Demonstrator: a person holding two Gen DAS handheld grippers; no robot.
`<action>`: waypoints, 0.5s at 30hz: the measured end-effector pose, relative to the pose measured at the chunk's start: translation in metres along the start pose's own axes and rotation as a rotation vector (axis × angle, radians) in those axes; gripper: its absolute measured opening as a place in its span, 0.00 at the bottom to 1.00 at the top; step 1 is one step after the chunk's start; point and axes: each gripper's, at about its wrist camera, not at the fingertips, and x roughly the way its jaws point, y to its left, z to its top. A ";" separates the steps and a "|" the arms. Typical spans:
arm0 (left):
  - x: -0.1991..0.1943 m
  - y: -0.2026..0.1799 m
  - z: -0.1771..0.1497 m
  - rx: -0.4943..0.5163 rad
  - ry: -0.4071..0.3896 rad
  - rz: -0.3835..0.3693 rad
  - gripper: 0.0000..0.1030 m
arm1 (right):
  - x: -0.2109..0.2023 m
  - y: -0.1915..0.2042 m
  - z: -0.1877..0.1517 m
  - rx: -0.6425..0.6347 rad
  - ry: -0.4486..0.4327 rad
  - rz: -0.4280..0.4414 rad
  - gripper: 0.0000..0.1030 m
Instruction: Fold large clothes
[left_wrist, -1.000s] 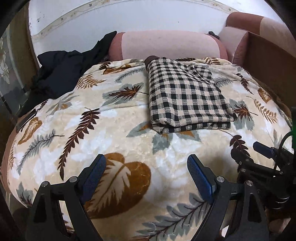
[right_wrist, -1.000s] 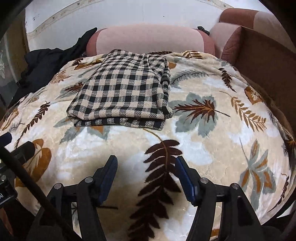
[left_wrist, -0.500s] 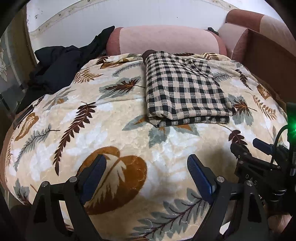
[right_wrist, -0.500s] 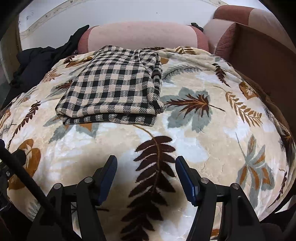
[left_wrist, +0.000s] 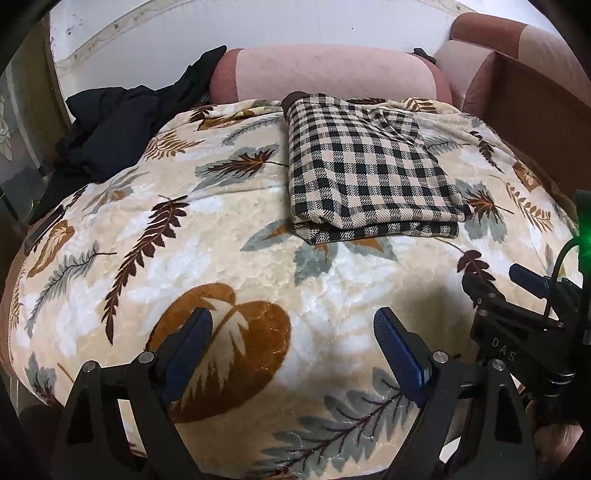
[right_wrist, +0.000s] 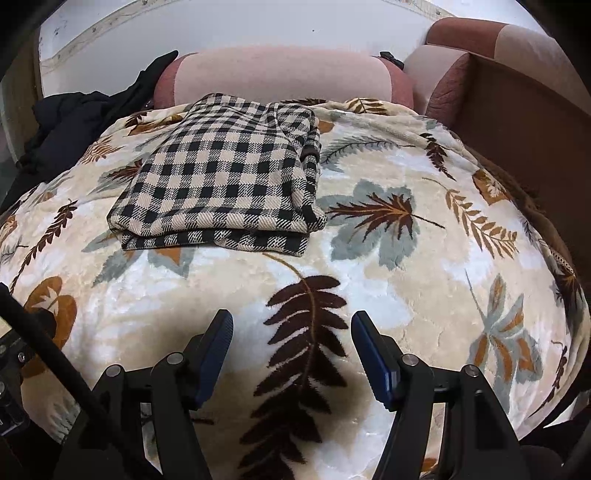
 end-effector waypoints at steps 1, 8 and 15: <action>0.000 -0.001 0.000 0.001 0.001 -0.001 0.86 | 0.000 0.000 0.000 0.000 -0.001 -0.003 0.69; -0.001 -0.001 -0.002 0.000 0.006 -0.012 0.86 | 0.000 -0.001 -0.001 -0.001 0.001 -0.010 0.70; -0.002 -0.001 -0.004 -0.003 0.014 -0.020 0.86 | 0.000 0.000 -0.002 -0.010 0.002 -0.013 0.70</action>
